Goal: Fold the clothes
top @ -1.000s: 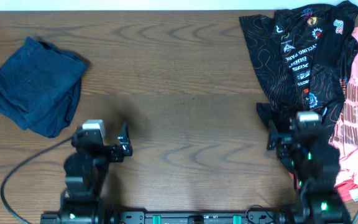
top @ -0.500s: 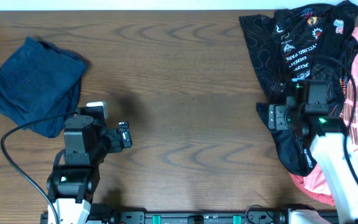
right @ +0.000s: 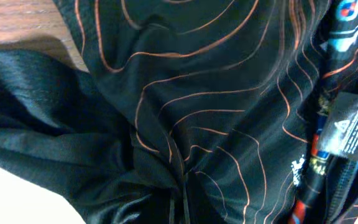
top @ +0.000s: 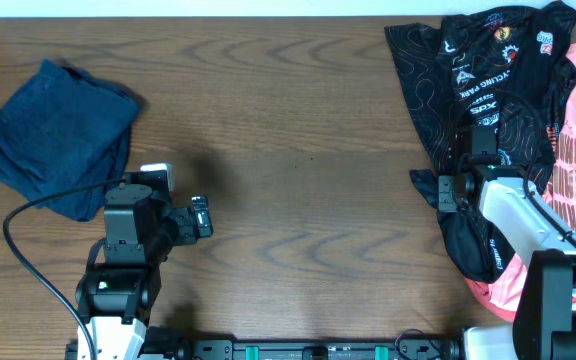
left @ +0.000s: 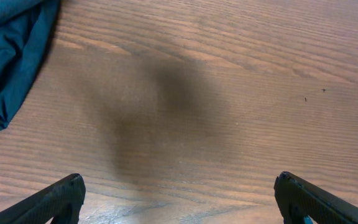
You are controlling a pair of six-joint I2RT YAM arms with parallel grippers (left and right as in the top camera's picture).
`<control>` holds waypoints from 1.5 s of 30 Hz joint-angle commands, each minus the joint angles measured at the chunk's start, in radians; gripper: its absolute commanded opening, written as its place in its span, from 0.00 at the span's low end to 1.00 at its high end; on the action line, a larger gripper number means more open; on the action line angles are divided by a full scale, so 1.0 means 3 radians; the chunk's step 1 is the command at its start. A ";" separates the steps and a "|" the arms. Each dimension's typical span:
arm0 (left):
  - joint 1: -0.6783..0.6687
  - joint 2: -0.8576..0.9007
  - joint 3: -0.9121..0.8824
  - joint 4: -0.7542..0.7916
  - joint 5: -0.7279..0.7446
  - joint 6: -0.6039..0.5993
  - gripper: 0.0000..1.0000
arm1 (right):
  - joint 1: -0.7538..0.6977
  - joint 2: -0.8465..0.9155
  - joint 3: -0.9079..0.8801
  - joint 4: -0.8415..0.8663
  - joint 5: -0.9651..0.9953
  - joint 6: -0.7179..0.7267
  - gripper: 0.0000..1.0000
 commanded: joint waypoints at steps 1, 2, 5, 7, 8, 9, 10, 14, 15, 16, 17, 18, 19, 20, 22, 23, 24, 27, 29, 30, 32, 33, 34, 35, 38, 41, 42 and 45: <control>0.0014 0.0000 0.0078 0.0001 0.0023 -0.0032 0.98 | 0.0010 -0.0217 0.0154 -0.0149 -0.0215 0.0066 0.01; 0.0014 0.0000 0.0078 0.0001 0.0023 -0.0032 0.98 | 0.0022 -0.0300 0.0216 -0.0211 -0.0287 0.0047 0.01; 0.0014 0.0000 0.0078 0.0004 0.0023 -0.0032 0.98 | 0.0114 -0.0623 0.0515 -0.0422 -0.0685 -0.0144 0.01; 0.0014 0.0000 0.0078 0.0001 0.0023 -0.0032 0.98 | 0.0193 -0.0783 0.0650 -0.0491 -0.0852 -0.0145 0.01; 0.0014 0.0000 0.0078 0.0001 0.0024 -0.0032 0.98 | 0.0238 -0.0853 0.0683 -0.0497 -0.0918 -0.0144 0.01; 0.0014 0.0000 0.0078 0.0000 0.0024 -0.0032 0.98 | 0.0289 -0.0922 0.0692 -0.0495 -0.0978 -0.0144 0.01; 0.0014 0.0000 0.0078 0.0000 0.0024 -0.0032 0.98 | 0.0345 -0.0969 0.0689 -0.0507 -0.1024 -0.0144 0.01; 0.0014 0.0000 0.0078 0.0001 0.0024 -0.0032 0.98 | 0.0608 -0.0933 0.0651 -0.0609 -0.1358 -0.0141 0.01; 0.0014 0.0000 0.0078 0.0001 0.0024 -0.0032 0.98 | 0.0715 -0.0895 0.0627 -0.0586 -0.1488 -0.0141 0.01; 0.0014 0.0000 0.0078 0.0001 0.0023 -0.0032 0.98 | 0.0804 -0.0858 0.0614 -0.0544 -0.1564 -0.0136 0.01; 0.0014 0.0000 0.0078 0.0001 0.0024 -0.0032 0.98 | 0.0917 -0.0807 0.0609 -0.0465 -0.1638 -0.0106 0.01; 0.0014 0.0000 0.0078 0.0003 0.0024 -0.0032 0.98 | 0.1021 -0.0755 0.0609 -0.0370 -0.1685 -0.0060 0.01; 0.0014 0.0000 0.0078 0.0003 0.0024 -0.0032 0.98 | 0.1146 -0.0694 0.0609 -0.0221 -0.1732 0.0005 0.01; 0.0014 0.0003 0.0078 0.0004 0.0024 -0.0032 0.98 | 0.1275 -0.0627 0.0609 -0.0037 -0.1771 0.0065 0.01; 0.0014 0.0009 0.0078 0.0017 0.0024 -0.0032 0.98 | 0.1502 -0.0502 0.0609 0.0346 -0.1780 0.0195 0.01; 0.0014 0.0009 0.0078 0.0025 0.0024 -0.0032 0.98 | 0.1633 -0.0422 0.0609 0.0609 -0.1780 0.0262 0.01; 0.0014 0.0009 0.0078 0.0031 0.0024 -0.0032 0.98 | 0.1741 -0.0351 0.0609 0.0862 -0.1774 0.0312 0.01; 0.0014 0.0009 0.0078 0.0092 0.0024 -0.0032 0.98 | 0.2029 -0.0111 0.0609 0.1775 -0.1678 0.0528 0.04; 0.0014 0.0010 0.0078 0.0137 0.0024 -0.0032 0.98 | 0.2120 -0.0011 0.0610 0.2124 -0.1494 0.0631 0.39; 0.0014 0.0009 0.0078 0.0148 0.0024 -0.0032 0.98 | 0.2139 0.0015 0.0610 0.2185 -0.1358 0.0675 0.52; 0.0014 0.0009 0.0078 0.0154 0.0024 -0.0032 0.98 | 0.2124 0.0031 0.0610 0.2115 -0.1010 0.0758 0.98; 0.0014 0.0009 0.0078 0.0153 0.0024 -0.0033 0.98 | 0.2098 0.0028 0.0610 0.2015 -0.0851 0.0758 0.99; 0.0013 0.0009 0.0078 0.0153 0.0042 -0.0033 0.98 | 0.2054 0.0004 0.0615 0.1827 -0.0624 0.0759 0.99; 0.0014 0.0009 0.0078 0.0154 0.0098 -0.0036 0.98 | 0.2008 -0.0013 0.0617 0.1652 -0.0448 0.0760 0.99; 0.0014 0.0020 0.0076 0.0201 0.0303 -0.0186 0.98 | 0.1817 -0.0122 0.0618 0.0933 0.0064 0.0865 0.99; 0.0011 0.0118 0.0067 0.0230 0.0472 -0.0473 0.98 | 0.1554 -0.0221 0.0618 0.0244 0.0234 0.0958 0.99; 0.0008 0.0181 0.0057 0.0231 0.0571 -0.0561 0.98 | 0.1447 -0.0249 0.0618 0.0052 0.0231 0.0959 0.99; -0.0064 0.0439 0.0027 0.0230 0.0825 -0.0777 0.98 | 0.1156 -0.0308 0.0618 -0.0356 0.0206 0.0959 0.99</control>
